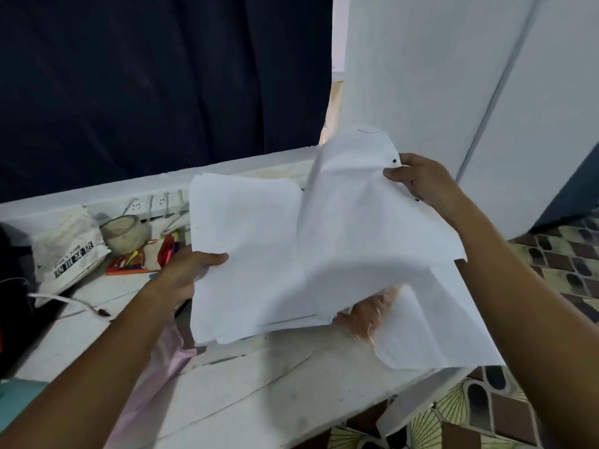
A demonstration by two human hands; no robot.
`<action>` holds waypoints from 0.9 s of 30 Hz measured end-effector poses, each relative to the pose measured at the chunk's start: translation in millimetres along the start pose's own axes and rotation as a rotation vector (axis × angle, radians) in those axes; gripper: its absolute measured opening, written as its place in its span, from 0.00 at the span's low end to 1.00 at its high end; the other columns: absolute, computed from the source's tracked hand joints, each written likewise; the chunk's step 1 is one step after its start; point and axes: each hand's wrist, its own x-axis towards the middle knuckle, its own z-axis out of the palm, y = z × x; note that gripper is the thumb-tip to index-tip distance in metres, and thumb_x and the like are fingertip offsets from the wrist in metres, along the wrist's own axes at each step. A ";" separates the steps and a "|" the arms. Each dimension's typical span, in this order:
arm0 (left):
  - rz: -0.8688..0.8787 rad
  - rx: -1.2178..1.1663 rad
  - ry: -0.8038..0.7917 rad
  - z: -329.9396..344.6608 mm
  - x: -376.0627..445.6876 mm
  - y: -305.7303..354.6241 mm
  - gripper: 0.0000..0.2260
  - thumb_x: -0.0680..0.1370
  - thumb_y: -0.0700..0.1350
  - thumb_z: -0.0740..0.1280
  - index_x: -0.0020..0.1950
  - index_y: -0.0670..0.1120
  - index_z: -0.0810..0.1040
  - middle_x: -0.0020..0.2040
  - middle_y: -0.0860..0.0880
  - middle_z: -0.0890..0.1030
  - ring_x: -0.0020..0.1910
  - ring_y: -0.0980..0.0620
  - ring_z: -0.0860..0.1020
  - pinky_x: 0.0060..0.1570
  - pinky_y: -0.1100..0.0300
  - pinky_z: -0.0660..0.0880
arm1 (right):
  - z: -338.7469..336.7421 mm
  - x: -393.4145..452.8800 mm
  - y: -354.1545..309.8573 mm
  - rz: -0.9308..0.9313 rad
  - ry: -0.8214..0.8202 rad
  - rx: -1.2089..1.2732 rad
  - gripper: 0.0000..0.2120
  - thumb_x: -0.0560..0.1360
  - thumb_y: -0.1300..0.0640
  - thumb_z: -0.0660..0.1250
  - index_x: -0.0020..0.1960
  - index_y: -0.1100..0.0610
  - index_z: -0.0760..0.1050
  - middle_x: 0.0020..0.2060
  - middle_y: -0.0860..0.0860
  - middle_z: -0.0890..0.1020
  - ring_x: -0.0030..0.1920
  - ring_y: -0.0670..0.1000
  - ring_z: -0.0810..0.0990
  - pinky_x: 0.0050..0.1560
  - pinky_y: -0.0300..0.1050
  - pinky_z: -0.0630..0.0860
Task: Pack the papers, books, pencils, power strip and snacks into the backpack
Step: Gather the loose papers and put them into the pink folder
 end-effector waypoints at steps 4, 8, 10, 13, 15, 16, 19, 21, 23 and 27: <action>-0.004 -0.022 0.000 12.8 -3.3 3.2 0.13 0.76 0.30 0.65 0.57 0.42 0.79 0.50 0.47 0.84 0.43 0.51 0.84 0.38 0.59 0.81 | 7.6 4.1 -0.3 0.006 -0.020 0.106 0.10 0.73 0.63 0.70 0.51 0.53 0.79 0.34 0.43 0.84 0.31 0.41 0.81 0.28 0.31 0.72; -0.014 -0.075 -0.056 25.3 -5.7 6.9 0.17 0.75 0.32 0.66 0.63 0.40 0.77 0.58 0.42 0.82 0.47 0.46 0.83 0.41 0.54 0.81 | 24.4 2.9 9.6 0.039 -0.025 0.016 0.05 0.73 0.62 0.70 0.44 0.53 0.78 0.36 0.47 0.82 0.29 0.43 0.80 0.27 0.32 0.68; -0.009 -0.127 -0.101 35.3 -8.3 9.9 0.16 0.75 0.33 0.66 0.61 0.41 0.78 0.56 0.41 0.83 0.46 0.45 0.84 0.41 0.53 0.81 | 36.1 0.4 22.6 0.079 -0.055 0.078 0.04 0.72 0.65 0.69 0.43 0.58 0.76 0.39 0.54 0.81 0.32 0.49 0.81 0.32 0.34 0.74; 0.008 -0.157 -0.150 52.1 -14.7 15.7 0.12 0.76 0.31 0.61 0.54 0.41 0.80 0.45 0.44 0.86 0.39 0.47 0.85 0.34 0.56 0.81 | 52.9 -7.0 39.3 0.146 -0.118 0.268 0.06 0.74 0.69 0.66 0.42 0.59 0.74 0.42 0.57 0.81 0.40 0.55 0.81 0.47 0.50 0.78; -0.019 -0.163 -0.139 60.1 -15.0 16.3 0.12 0.77 0.33 0.60 0.53 0.40 0.80 0.43 0.43 0.85 0.38 0.46 0.84 0.35 0.55 0.81 | 58.2 -7.7 45.9 0.135 -0.108 0.289 0.08 0.75 0.70 0.64 0.44 0.57 0.73 0.44 0.56 0.80 0.42 0.56 0.81 0.49 0.51 0.78; -0.038 -0.196 -0.122 63.0 -14.7 16.3 0.12 0.77 0.34 0.58 0.52 0.41 0.80 0.43 0.43 0.84 0.37 0.45 0.84 0.36 0.55 0.82 | 59.5 -7.3 48.3 0.119 -0.087 0.301 0.09 0.75 0.70 0.64 0.46 0.57 0.73 0.44 0.57 0.80 0.42 0.56 0.81 0.48 0.51 0.78; -0.040 -0.371 -0.142 71.2 -13.1 17.4 0.16 0.78 0.46 0.55 0.53 0.43 0.81 0.45 0.42 0.84 0.38 0.44 0.83 0.44 0.53 0.78 | 59.9 -7.4 53.0 0.069 0.030 0.247 0.13 0.71 0.69 0.69 0.52 0.58 0.75 0.48 0.57 0.82 0.43 0.56 0.83 0.43 0.47 0.80; -0.035 -0.388 -0.207 78.8 -17.8 19.7 0.19 0.80 0.53 0.57 0.58 0.44 0.81 0.53 0.42 0.84 0.46 0.44 0.83 0.47 0.52 0.79 | 57.6 -10.6 53.6 0.053 0.120 0.160 0.17 0.69 0.66 0.72 0.56 0.56 0.75 0.47 0.55 0.81 0.33 0.47 0.81 0.28 0.36 0.74; -0.003 -0.279 -0.219 87.3 -17.8 17.2 0.16 0.79 0.46 0.63 0.65 0.41 0.77 0.59 0.40 0.81 0.50 0.45 0.83 0.46 0.53 0.81 | 56.4 -13.5 54.4 0.024 0.130 0.190 0.20 0.68 0.66 0.74 0.58 0.57 0.74 0.43 0.54 0.81 0.28 0.44 0.79 0.24 0.33 0.70; 0.080 -0.144 -0.077 96.5 -12.5 10.2 0.18 0.75 0.28 0.65 0.64 0.36 0.75 0.58 0.39 0.81 0.54 0.39 0.81 0.47 0.49 0.81 | 50.8 -14.4 57.9 0.022 0.088 0.241 0.18 0.69 0.64 0.74 0.57 0.58 0.77 0.49 0.54 0.84 0.46 0.54 0.85 0.42 0.44 0.81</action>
